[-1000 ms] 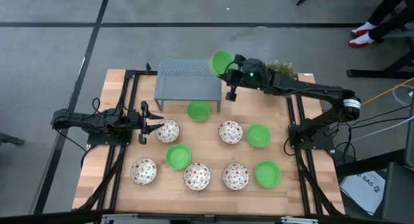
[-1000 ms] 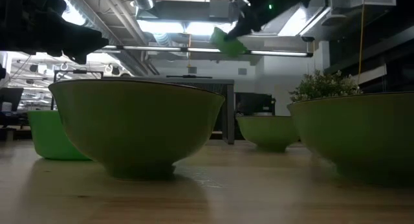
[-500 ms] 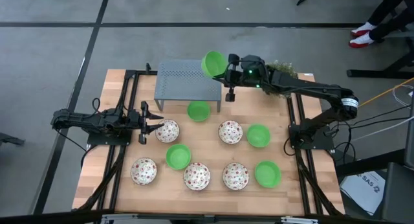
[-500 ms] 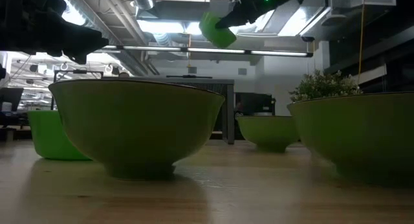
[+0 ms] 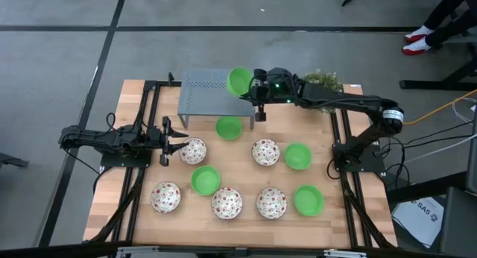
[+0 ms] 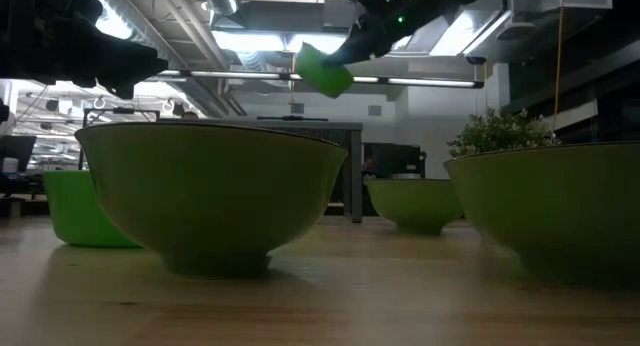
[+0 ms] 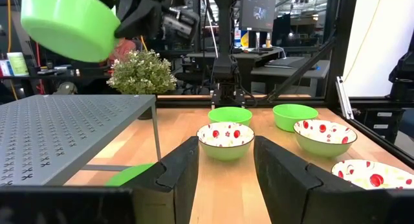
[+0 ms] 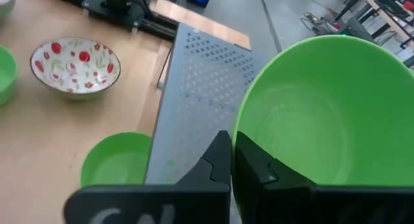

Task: Pick & Place Mini bowls
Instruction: Put the green bowl on the shelf

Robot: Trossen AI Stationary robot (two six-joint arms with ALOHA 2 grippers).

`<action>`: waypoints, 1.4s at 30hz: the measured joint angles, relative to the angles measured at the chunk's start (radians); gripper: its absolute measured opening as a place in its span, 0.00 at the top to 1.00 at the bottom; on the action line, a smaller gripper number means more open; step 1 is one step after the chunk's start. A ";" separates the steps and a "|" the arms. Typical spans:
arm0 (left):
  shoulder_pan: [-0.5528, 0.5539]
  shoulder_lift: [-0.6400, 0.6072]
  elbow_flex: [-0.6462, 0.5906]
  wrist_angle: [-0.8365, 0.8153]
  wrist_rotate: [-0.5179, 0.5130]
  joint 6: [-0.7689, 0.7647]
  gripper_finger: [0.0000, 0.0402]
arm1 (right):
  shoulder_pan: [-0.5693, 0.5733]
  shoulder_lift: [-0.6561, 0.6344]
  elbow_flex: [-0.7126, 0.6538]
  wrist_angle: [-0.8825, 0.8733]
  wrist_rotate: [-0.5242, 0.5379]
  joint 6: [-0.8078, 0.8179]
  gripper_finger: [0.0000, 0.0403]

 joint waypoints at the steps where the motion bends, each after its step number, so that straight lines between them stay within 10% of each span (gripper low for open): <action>1: 0.000 0.000 0.000 0.000 0.000 0.000 0.64 | 0.000 0.008 0.000 0.000 0.000 -0.016 0.99; 42: 0.000 0.000 0.000 0.000 0.000 0.000 0.64 | -0.026 0.164 0.186 -0.321 0.003 -0.166 0.97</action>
